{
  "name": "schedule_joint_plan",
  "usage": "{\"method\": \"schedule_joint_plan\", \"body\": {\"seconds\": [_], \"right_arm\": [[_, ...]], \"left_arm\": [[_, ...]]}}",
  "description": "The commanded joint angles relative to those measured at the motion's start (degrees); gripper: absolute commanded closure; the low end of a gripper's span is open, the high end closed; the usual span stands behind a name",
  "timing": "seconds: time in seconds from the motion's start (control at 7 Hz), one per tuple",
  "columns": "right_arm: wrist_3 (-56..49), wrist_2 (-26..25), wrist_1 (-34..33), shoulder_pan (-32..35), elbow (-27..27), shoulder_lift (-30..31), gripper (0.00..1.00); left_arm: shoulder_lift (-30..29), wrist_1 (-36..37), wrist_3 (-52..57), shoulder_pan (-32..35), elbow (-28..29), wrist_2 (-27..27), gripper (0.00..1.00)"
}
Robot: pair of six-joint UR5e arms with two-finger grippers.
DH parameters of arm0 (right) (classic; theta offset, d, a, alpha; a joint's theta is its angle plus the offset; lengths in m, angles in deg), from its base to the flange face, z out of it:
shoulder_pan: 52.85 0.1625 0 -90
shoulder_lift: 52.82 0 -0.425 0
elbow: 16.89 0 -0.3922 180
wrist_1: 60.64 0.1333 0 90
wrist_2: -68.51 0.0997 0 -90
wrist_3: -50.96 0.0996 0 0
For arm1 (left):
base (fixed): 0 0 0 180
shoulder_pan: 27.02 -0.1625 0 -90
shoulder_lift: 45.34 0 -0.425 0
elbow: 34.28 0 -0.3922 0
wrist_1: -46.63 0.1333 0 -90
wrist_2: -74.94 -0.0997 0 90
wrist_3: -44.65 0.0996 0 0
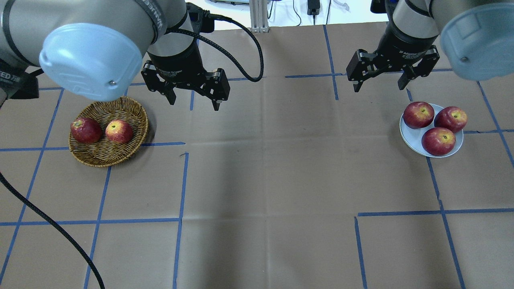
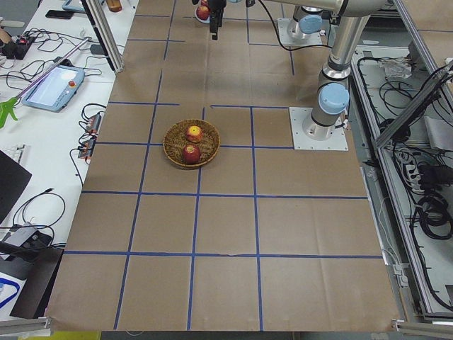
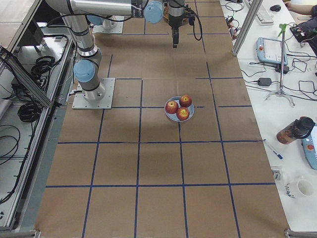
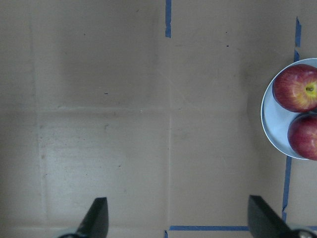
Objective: Transfer apple from basket to plate
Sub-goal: 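Move the left gripper down over the wicker basket toward the yellow-red apple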
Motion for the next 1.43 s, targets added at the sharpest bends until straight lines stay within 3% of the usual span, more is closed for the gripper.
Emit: {"method": "schedule_joint_plan", "body": {"seconds": [0.0, 0.43, 1.0, 1.14, 1.29], "right_arm": [[0.00, -0.05, 0.09, 0.00, 0.00, 0.00, 0.00], [0.00, -0.05, 0.00, 0.00, 0.00, 0.00, 0.00], [0.00, 0.04, 0.00, 0.00, 0.00, 0.00, 0.00], [0.00, 0.04, 0.00, 0.00, 0.00, 0.00, 0.00], [0.00, 0.04, 0.00, 0.00, 0.00, 0.00, 0.00]], "left_arm": [[0.59, 0.00, 0.36, -0.35, -0.48, -0.05, 0.01], [1.11, -2.28, 5.62, -2.44, -0.75, -1.18, 0.01], [2.87, -2.21, 29.57, -24.72, -6.27, -2.24, 0.02], [1.91, 1.98, 34.33, -29.92, -8.81, -2.07, 0.02], [0.95, 11.42, 40.64, -33.19, -13.97, -2.07, 0.02]]}}
